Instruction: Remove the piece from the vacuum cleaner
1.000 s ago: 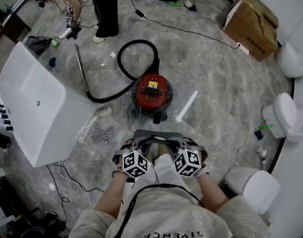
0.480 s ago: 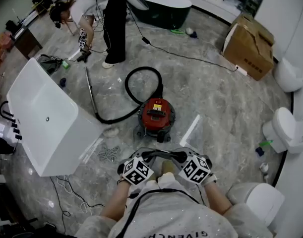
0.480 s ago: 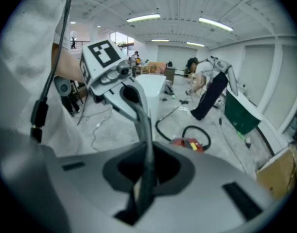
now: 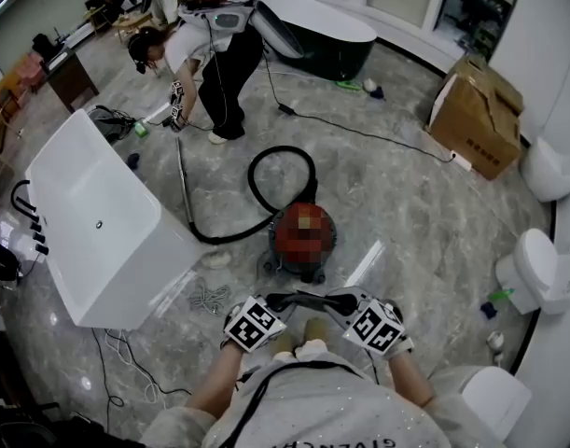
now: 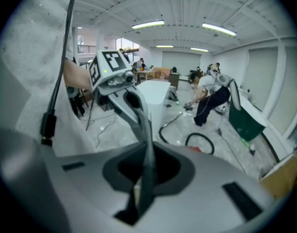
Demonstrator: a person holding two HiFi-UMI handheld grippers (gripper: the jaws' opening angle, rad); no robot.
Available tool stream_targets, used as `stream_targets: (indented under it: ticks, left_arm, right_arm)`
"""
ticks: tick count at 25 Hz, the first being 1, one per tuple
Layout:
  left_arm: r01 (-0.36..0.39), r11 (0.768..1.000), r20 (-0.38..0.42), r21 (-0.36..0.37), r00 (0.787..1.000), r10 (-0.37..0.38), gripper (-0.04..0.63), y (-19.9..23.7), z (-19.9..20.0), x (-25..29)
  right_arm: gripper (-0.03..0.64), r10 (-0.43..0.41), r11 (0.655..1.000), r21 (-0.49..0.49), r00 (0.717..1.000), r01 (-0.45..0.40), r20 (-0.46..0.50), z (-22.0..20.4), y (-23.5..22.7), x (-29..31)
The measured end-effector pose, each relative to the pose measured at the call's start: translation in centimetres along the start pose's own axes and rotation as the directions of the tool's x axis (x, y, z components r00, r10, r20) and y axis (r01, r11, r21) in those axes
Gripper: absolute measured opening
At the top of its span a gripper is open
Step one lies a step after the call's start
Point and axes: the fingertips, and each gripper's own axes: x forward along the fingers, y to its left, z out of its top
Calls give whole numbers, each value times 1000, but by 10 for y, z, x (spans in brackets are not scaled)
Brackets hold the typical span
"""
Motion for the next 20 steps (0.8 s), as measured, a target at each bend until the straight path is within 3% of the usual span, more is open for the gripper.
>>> stream_targets:
  ticks: [14, 20]
  left_arm:
    - [21, 1000, -25, 15, 999, -21, 31, -12, 5, -11]
    - [27, 999, -10, -18, 1000, -28, 31, -14, 1, -10]
  right_arm:
    - [41, 70, 997, 24, 998, -70, 3, 2, 9, -6]
    - [41, 74, 997, -2, 997, -74, -4, 1, 11, -5]
